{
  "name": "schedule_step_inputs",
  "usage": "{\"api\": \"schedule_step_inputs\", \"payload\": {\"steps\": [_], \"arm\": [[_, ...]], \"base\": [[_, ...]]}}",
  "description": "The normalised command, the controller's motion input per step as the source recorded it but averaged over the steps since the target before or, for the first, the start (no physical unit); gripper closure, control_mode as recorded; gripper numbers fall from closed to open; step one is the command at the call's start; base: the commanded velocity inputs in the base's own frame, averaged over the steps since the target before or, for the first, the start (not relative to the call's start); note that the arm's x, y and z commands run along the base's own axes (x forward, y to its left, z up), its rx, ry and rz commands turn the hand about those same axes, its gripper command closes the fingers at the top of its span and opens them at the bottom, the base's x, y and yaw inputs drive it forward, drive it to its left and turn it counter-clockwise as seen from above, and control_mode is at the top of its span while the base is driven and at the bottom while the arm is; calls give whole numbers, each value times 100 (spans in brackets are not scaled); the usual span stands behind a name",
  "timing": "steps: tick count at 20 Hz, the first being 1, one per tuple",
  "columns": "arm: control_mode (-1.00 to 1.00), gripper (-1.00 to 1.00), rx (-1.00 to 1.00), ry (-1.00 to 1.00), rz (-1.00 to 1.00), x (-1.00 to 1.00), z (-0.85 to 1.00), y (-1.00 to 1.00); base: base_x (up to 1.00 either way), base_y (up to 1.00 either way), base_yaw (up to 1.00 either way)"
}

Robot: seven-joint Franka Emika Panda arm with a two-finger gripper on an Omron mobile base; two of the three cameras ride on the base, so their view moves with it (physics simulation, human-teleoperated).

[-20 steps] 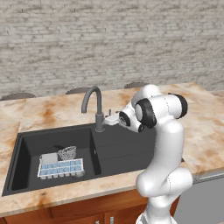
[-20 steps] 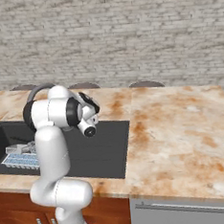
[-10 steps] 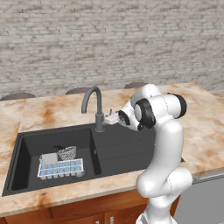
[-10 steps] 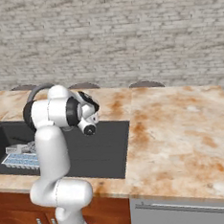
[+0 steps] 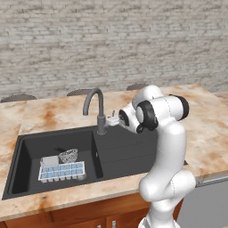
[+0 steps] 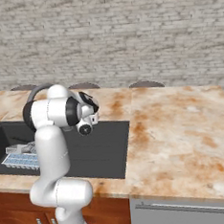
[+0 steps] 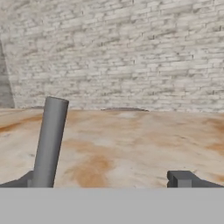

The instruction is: Pick the tupperware and strainer and place them in the sink. Then turn on the water.

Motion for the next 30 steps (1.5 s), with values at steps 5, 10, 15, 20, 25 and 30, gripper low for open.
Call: {"api": "schedule_step_inputs", "payload": {"steps": [5, 10, 15, 20, 25, 30], "arm": [[-100, -100, 1, 0, -21, 0, -41, -14], [-100, -100, 2, 0, -19, 0, -34, -21], [-100, -100, 4, 0, -15, -4, -25, -32], [-100, -100, 5, 1, -11, -24, -24, -41], [-100, -100, 7, 1, -12, -34, -50, -64], [-100, -100, 9, 0, -17, -42, -56, -73]], "base": [[0, 0, 0], [0, 0, 0], [0, 0, 0], [0, 0, 0], [0, 0, 0], [0, 0, 0]]}}
